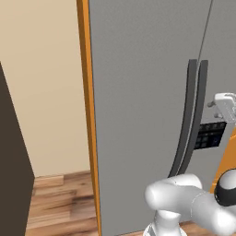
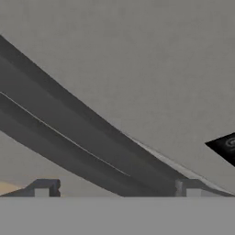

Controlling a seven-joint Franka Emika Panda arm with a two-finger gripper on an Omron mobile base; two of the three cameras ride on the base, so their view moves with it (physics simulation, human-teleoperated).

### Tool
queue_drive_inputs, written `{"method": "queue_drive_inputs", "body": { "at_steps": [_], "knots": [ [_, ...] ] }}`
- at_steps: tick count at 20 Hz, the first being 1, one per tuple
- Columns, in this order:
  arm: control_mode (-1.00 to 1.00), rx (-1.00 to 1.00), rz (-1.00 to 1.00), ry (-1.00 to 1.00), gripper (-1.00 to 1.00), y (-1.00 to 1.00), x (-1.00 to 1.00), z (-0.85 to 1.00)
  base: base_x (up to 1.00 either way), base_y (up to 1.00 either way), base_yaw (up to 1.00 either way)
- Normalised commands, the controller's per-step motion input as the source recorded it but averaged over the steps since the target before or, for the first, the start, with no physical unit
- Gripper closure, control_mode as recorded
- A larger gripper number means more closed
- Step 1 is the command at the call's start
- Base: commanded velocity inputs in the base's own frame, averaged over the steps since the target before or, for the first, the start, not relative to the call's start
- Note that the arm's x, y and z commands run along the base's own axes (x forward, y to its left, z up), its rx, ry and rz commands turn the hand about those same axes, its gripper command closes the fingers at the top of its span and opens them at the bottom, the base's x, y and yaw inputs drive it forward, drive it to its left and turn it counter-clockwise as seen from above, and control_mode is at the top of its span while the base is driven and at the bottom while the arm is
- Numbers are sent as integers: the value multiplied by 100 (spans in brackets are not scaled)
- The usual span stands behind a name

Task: Open the freezer door, pick up the ice cube tray from the freezer, and place it on the dining counter.

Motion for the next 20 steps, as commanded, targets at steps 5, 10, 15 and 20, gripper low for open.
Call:
{"method": "queue_drive_inputs", "body": {
  "at_steps": [5, 10, 15, 20],
  "knots": [
    [-100, 0, 9, -9, -100, 12, 43, -43, 0, 0, 0],
    [-100, 0, 7, -5, -100, 11, 39, -20, 0, 0, 0],
    [-100, 0, 6, -2, -100, 10, 39, -17, 0, 0, 0],
    [-100, 0, 4, -7, -100, 34, 12, -17, 0, 0, 0]
  ]
}}
